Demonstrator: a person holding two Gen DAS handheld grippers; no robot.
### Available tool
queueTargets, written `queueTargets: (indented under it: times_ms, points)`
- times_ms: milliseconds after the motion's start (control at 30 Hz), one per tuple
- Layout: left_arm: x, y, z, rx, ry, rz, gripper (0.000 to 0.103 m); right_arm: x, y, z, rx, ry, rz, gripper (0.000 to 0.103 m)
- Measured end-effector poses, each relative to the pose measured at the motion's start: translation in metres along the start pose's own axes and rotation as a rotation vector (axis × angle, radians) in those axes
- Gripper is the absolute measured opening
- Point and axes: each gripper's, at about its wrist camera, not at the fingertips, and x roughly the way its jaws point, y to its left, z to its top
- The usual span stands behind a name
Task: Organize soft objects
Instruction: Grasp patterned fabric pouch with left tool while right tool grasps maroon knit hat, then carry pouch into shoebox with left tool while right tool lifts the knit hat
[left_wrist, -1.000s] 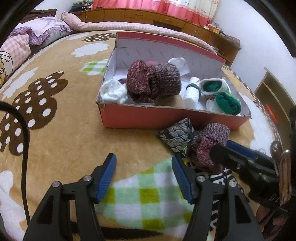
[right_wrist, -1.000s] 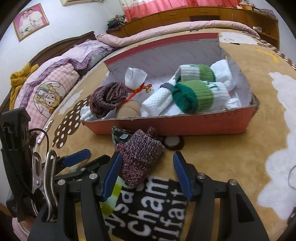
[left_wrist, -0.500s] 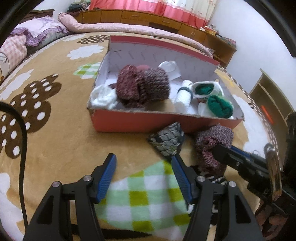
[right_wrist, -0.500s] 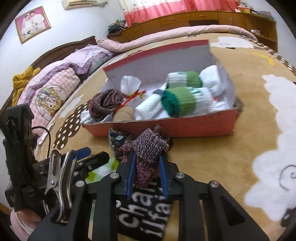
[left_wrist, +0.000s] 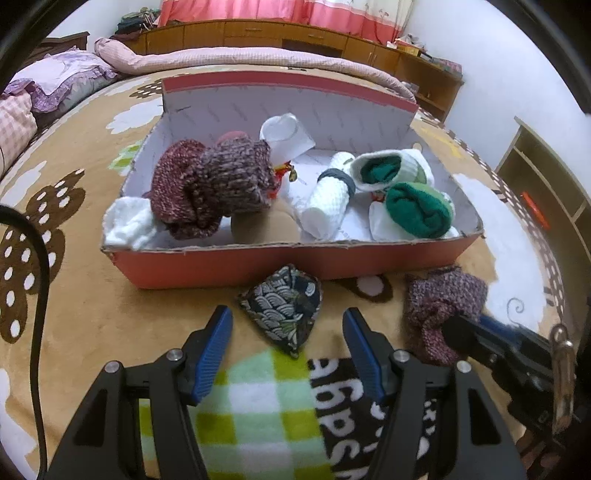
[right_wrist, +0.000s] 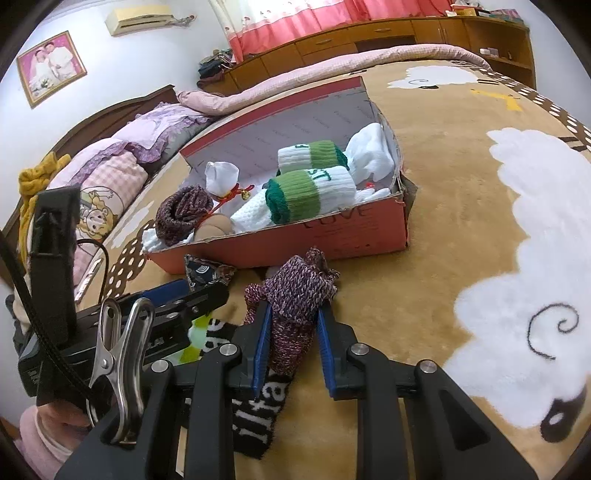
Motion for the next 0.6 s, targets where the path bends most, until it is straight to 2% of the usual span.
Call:
queueTargets:
  times_ms: [233,300,367,400,600]
  points:
    - [0.011,0.006,0.003,-0.047,0.018,0.005,0.064,0.0,0.0,-0.002,-0.007,-0.004,0.003,0.025]
    - [0.012,0.007,0.004,-0.052,0.016,0.01,0.052,0.0,-0.001,-0.002,-0.005,-0.005,0.003,0.025]
    - [0.012,0.008,0.004,-0.052,0.015,0.024,0.049,0.0,-0.001,-0.003,-0.005,-0.005,0.003,0.025]
    - [0.012,0.009,0.003,-0.051,0.014,0.018,0.043,0.0,-0.001,-0.003,-0.005,-0.006,0.002,0.025]
    - [-0.001,0.006,-0.003,-0.026,-0.001,-0.006,0.038,-0.005,0.0,-0.003,-0.009,-0.014,-0.01,0.025]
